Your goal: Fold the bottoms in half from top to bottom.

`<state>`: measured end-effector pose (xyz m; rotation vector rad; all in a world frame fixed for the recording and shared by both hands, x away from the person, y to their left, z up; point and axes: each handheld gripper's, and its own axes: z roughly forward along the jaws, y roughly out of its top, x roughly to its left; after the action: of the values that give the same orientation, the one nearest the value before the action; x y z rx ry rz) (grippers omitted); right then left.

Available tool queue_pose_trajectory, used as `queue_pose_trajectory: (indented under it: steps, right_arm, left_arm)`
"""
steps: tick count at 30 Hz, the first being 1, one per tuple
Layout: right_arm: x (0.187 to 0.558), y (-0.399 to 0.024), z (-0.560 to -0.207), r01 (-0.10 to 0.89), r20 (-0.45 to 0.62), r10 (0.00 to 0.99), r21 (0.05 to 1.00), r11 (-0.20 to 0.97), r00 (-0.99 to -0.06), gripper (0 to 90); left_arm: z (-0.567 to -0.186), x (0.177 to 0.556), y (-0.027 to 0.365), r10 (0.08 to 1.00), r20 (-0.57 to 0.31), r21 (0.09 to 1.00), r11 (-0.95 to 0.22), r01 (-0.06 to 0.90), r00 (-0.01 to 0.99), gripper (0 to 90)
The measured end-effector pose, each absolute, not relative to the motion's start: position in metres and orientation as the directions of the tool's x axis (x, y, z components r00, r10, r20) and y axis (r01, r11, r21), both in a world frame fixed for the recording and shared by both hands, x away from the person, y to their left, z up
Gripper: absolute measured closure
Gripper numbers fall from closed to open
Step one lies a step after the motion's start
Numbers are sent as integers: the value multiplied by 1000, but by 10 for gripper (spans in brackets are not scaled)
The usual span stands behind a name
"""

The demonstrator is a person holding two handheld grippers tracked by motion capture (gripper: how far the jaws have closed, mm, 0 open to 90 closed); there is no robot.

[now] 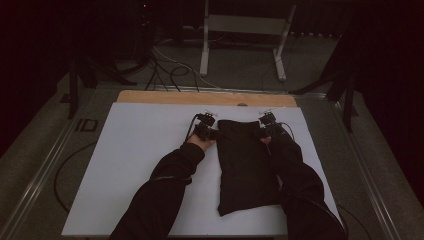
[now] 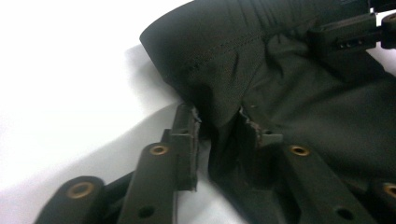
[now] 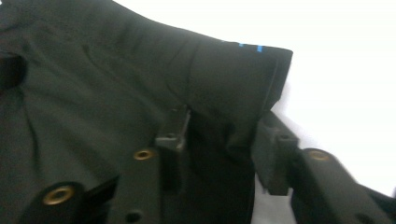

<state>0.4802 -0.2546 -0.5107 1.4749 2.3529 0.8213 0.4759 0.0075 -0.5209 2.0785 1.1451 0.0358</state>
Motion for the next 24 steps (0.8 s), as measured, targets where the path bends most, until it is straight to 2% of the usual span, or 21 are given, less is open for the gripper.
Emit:
queue_pose_trajectory:
  steps: [3,6,8,24]
  right_arm:
    - [480,-253,-510,752,108,877,570,332,-469,724]
    - [479,-251,-509,755,128,871,568,328,-474,806]
    - [479,-250,-508,747,106,870,568,345,-482,827]
    - [477,-250,-485,687,67,862,637,351,-503,845]
  left_arm:
    - [-521,474,5,725,-318,617,-331,714,611,795]
    - [-519,474,4,724,-302,619,-347,705,620,828]
    - [-518,474,5,723,-299,621,-348,702,623,842]
    - [-493,474,10,719,-266,676,-336,656,642,857]
